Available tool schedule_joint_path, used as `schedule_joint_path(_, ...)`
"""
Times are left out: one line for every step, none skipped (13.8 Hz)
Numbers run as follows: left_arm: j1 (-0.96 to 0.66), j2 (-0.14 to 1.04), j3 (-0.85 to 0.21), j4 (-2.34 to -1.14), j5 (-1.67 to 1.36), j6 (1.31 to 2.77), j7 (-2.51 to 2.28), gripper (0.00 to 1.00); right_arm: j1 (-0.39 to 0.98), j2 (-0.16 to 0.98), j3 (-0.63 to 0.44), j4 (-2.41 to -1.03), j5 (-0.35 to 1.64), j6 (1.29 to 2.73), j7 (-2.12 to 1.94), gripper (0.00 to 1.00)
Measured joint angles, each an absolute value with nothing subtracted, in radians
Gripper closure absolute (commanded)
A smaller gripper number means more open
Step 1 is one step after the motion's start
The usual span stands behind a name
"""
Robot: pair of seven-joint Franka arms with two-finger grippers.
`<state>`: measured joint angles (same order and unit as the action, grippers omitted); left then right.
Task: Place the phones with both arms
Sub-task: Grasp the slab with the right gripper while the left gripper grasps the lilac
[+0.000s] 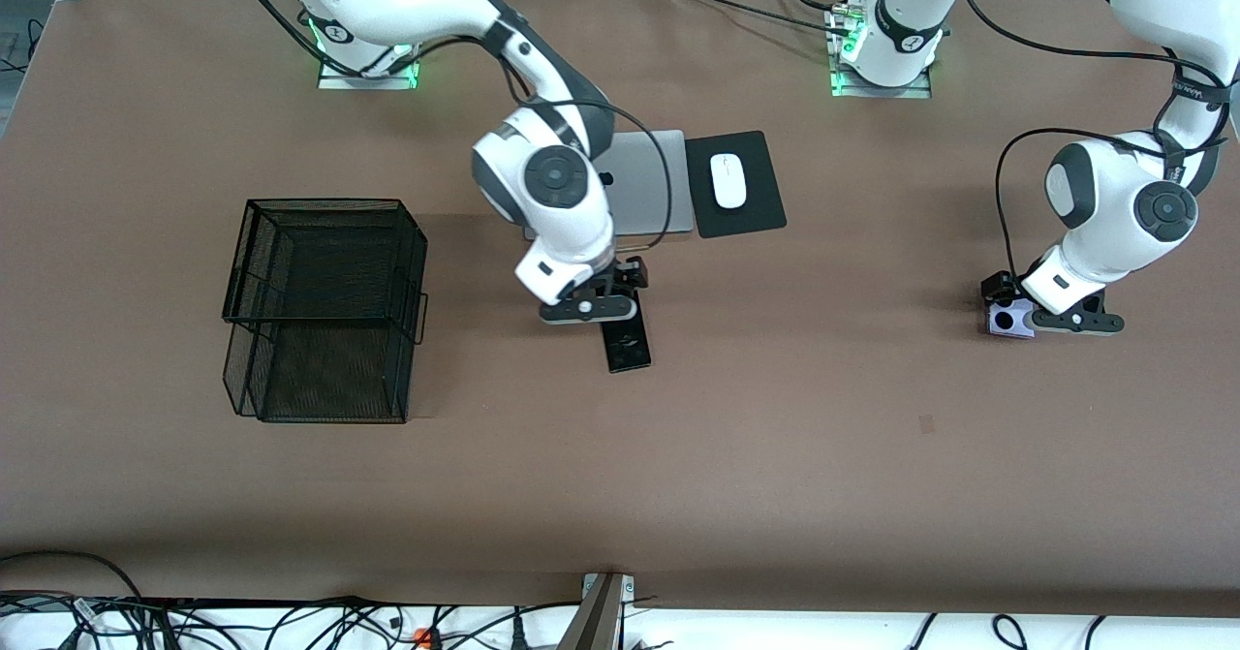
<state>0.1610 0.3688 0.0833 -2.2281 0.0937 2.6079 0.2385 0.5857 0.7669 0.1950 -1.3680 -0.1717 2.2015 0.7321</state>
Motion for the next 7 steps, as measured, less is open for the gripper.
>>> schedule_joint_path(0.163, 0.377, 0.083, -2.229, 0.093, 2.627, 0.238, 0.00, 0.597, 0.797, 0.194, -1.347, -0.213, 2.206, 0.734, 0.00)
schedule_joint_path(0.166, 0.391, 0.083, -2.230, 0.093, 2.649, 0.237, 0.00, 0.606, 0.823, 0.193, -1.333, -0.249, 2.216, 0.735, 0.00)
schedule_joint_path(0.171, 0.407, 0.082, -2.231, 0.093, 2.671, 0.237, 0.00, 0.613, 0.844, 0.192, -1.325, -0.270, 2.231, 0.736, 0.00)
schedule_joint_path(0.176, 0.424, 0.082, -2.231, 0.093, 2.690, 0.238, 0.00, 0.619, 0.863, 0.191, -1.320, -0.280, 2.248, 0.736, 0.00)
schedule_joint_path(0.182, 0.438, 0.082, -2.231, 0.093, 2.706, 0.238, 0.00, 0.622, 0.879, 0.190, -1.319, -0.283, 2.269, 0.736, 0.00)
schedule_joint_path(0.189, 0.450, 0.082, -2.230, 0.093, 2.719, 0.238, 0.00, 0.624, 0.893, 0.190, -1.318, -0.284, 2.287, 0.736, 0.00)
schedule_joint_path(0.193, 0.460, 0.082, -2.229, 0.093, 2.734, 0.238, 0.00, 0.626, 0.904, 0.189, -1.318, -0.284, 2.299, 0.737, 0.00)
